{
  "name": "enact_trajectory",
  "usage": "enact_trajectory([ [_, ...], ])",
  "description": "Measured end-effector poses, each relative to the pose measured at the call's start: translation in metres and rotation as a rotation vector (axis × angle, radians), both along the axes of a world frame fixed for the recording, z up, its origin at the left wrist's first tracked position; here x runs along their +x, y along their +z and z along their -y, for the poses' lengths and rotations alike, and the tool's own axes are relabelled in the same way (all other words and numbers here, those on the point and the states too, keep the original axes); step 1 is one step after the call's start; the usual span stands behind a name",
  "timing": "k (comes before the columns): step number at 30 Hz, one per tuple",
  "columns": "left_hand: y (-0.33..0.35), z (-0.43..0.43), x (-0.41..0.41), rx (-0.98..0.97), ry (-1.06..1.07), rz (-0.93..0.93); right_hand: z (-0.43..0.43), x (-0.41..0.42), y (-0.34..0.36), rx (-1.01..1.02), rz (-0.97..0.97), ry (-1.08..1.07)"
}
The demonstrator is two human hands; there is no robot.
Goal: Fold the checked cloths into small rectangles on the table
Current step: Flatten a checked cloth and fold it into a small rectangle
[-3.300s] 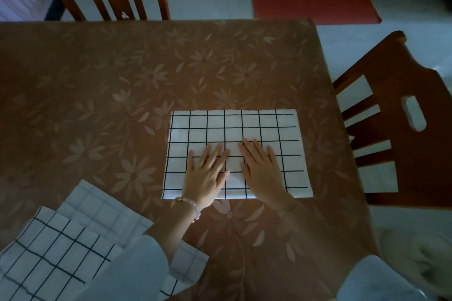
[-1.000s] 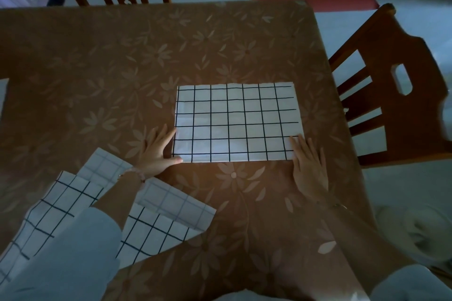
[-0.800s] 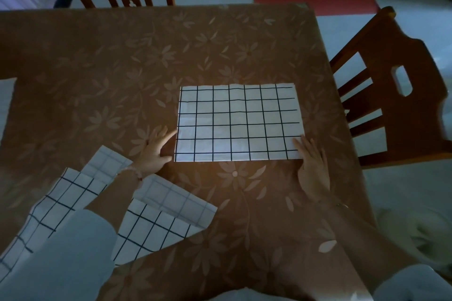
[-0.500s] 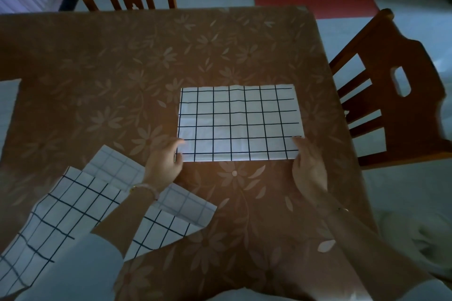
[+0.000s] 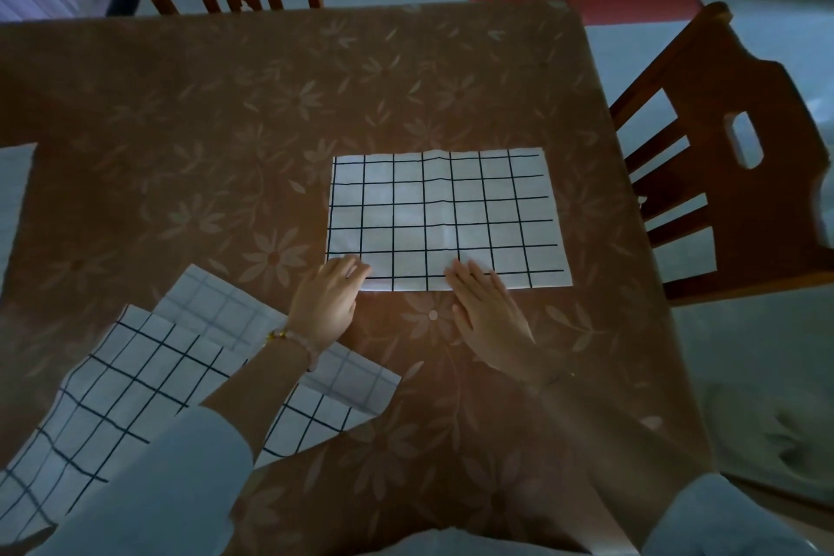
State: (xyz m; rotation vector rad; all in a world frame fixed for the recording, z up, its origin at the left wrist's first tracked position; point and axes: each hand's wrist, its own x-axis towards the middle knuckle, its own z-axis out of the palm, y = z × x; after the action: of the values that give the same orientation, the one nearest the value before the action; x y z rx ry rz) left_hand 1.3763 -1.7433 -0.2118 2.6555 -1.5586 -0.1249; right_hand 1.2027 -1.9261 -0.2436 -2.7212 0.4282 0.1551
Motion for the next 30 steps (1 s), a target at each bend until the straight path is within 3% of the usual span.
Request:
enact_trajectory([
  [8,-0.004,-0.021,0.018,-0.008,0.075,0.068,0.002,0.0,-0.005,0.01,0.01,-0.004],
  [13,-0.007,-0.023,0.01,-0.12,0.063,0.076,-0.012,0.005,0.0,-0.032,0.182,-0.09],
  [19,0.001,-0.004,-0.034,-0.281,-0.08,0.109,-0.027,0.005,0.0,-0.051,0.337,-0.036],
  [25,0.008,0.014,-0.07,-0.377,-0.184,0.007,-0.021,-0.021,0.002,-0.034,0.373,-0.06],
  [30,0.006,0.023,-0.078,-0.329,-0.283,-0.1,-0.011,-0.037,0.003,0.044,0.37,-0.096],
])
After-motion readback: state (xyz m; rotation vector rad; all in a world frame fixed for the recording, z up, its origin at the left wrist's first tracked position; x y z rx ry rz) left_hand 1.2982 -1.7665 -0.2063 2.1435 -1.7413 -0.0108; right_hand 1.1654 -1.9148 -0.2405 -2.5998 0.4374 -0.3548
